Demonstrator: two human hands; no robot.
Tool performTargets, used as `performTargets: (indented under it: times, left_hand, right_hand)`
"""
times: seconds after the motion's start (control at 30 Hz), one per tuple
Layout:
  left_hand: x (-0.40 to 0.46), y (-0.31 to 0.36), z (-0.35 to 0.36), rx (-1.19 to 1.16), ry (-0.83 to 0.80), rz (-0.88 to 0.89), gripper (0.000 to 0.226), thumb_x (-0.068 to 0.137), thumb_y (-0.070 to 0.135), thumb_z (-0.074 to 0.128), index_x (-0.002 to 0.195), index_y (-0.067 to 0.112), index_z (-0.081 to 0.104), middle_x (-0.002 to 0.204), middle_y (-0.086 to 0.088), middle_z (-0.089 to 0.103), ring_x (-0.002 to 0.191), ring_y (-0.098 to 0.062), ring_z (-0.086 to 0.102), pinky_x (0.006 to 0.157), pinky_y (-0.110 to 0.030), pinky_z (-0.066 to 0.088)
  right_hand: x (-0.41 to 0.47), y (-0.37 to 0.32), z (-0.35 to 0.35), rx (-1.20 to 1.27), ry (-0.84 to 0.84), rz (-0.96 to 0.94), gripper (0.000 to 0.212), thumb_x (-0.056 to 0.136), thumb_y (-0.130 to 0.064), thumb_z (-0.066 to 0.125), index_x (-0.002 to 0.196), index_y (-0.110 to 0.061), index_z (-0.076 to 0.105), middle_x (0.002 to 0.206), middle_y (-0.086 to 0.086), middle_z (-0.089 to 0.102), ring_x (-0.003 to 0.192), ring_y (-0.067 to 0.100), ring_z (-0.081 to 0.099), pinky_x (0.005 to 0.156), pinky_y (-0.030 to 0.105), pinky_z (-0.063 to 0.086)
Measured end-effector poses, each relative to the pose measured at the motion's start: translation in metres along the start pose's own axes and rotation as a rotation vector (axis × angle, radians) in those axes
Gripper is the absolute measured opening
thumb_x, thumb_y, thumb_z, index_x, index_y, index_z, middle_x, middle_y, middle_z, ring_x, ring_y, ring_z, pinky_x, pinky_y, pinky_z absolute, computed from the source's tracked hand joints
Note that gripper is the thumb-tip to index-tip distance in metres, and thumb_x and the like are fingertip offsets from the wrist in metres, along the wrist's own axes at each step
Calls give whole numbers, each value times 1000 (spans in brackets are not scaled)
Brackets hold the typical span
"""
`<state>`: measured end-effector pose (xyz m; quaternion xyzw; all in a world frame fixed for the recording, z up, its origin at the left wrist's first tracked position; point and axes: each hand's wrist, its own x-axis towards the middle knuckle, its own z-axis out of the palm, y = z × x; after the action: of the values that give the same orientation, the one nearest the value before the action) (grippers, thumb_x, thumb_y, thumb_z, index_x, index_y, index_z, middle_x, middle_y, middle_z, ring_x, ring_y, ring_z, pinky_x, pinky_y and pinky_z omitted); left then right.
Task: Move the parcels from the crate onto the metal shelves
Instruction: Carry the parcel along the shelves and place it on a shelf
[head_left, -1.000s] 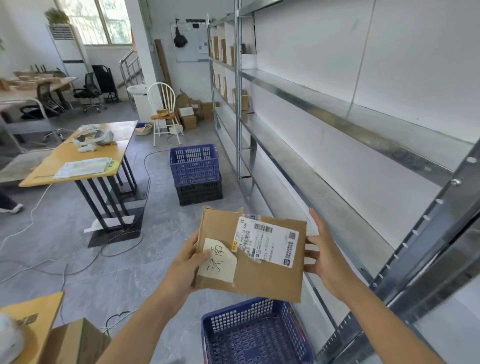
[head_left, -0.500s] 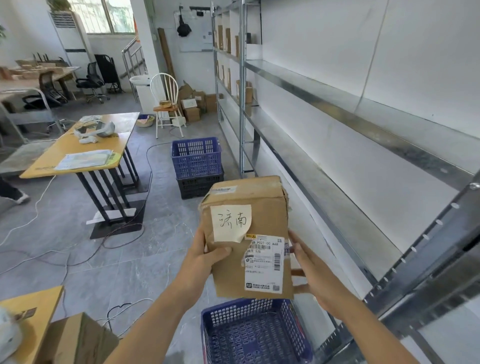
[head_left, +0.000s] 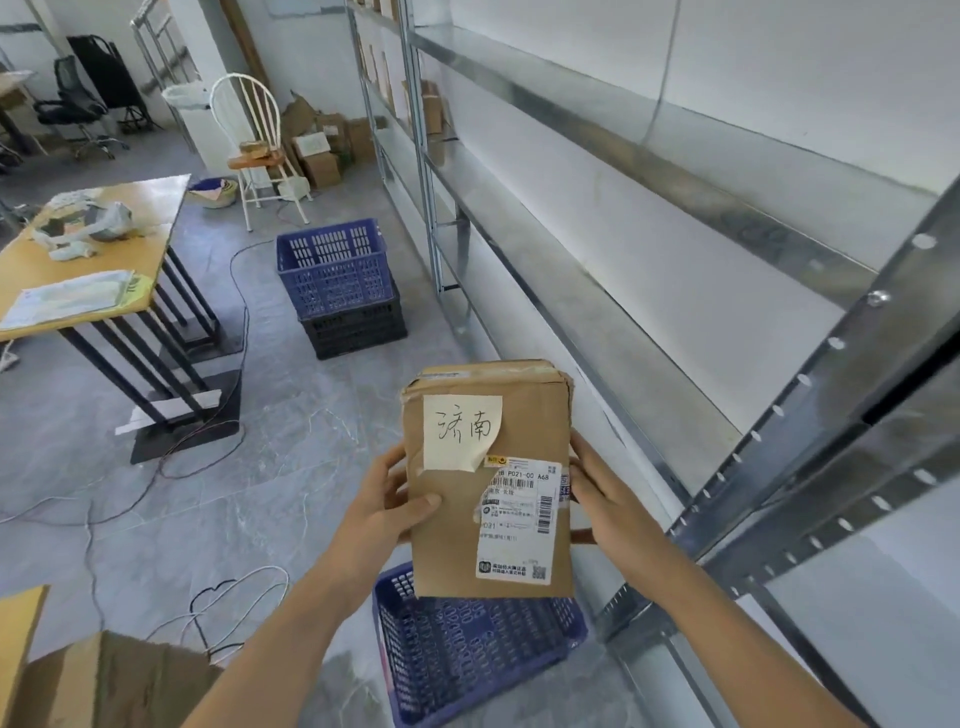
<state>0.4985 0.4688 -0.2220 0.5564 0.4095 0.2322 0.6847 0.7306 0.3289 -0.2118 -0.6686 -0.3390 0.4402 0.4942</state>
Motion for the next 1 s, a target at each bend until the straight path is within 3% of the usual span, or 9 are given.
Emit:
performTargets:
  times: [0.07,0.2,0.27,0.33,0.4,0.5,0.67,0.83,1.0]
  left_hand:
    - [5,3,12,-1,2,1,58,81,20,85,129,36,58,123,14,78,108,-9,76,75,-27,62]
    - [14,13,27,2,-72,-1,63,77,38,80,136,38,57,124,19,77,119,-13,72,84,-33,61]
    - [16,17,33,7,-167,-49,61,78,46,79,134,53,57,126,23,75,120,-9,70,82,-45,63]
    - [17,19,40,-21,-313,-119,61,81,49,80,134,66,55,130,25,73,118,-6,71,76,-54,66]
    - [18,19,48,-19,-439,-150,65,82,49,80,135,71,51,135,27,70,118,-6,71,80,-59,65]
    - [17,16,63,21,-579,-151,63,82,49,79,131,76,50,135,25,70,118,-4,71,87,-60,64]
    - [2,0,97,75,-778,-179,58,79,48,86,125,71,61,132,19,73,115,-7,74,83,-55,65]
    - [-33,-12,150,176,-1016,-185,80,57,57,98,129,62,62,127,11,76,122,-22,72,80,-63,64]
    - [-94,-19,218,249,-1231,-171,75,56,53,100,121,64,64,125,16,77,112,-14,76,79,-60,65]
  right_hand:
    - [-1,-1,-12,1,25,-32,42,107,-55,38,122,-94,31,131,-62,45,116,-35,45,80,-1,48]
    - [-12,4,-29,24,114,-83,44,95,-68,43,134,-85,33,162,-25,43,145,2,46,116,52,47]
    - [-23,7,-34,38,167,-91,43,95,-68,45,131,-87,34,163,-19,46,147,7,47,118,59,43]
    - [-39,8,-37,66,235,-66,41,97,-65,43,129,-89,33,157,-22,51,142,5,51,109,54,53]
    - [-59,7,-36,92,327,-59,41,106,-55,39,129,-89,32,138,-38,61,128,-12,57,90,29,63]
    - [-98,3,-29,89,471,-29,51,113,-40,32,128,-89,30,118,-49,64,113,-23,60,84,11,57]
    - [-176,10,-17,136,709,-16,40,114,-31,34,134,-66,36,140,-12,58,113,-6,67,79,18,61]
    - [-274,22,-3,187,974,11,41,114,-31,37,139,-63,40,133,-25,68,114,-9,65,80,21,61]
    - [-374,29,10,206,1243,-22,39,113,-29,40,137,-58,45,123,-42,65,111,-11,66,83,30,64]
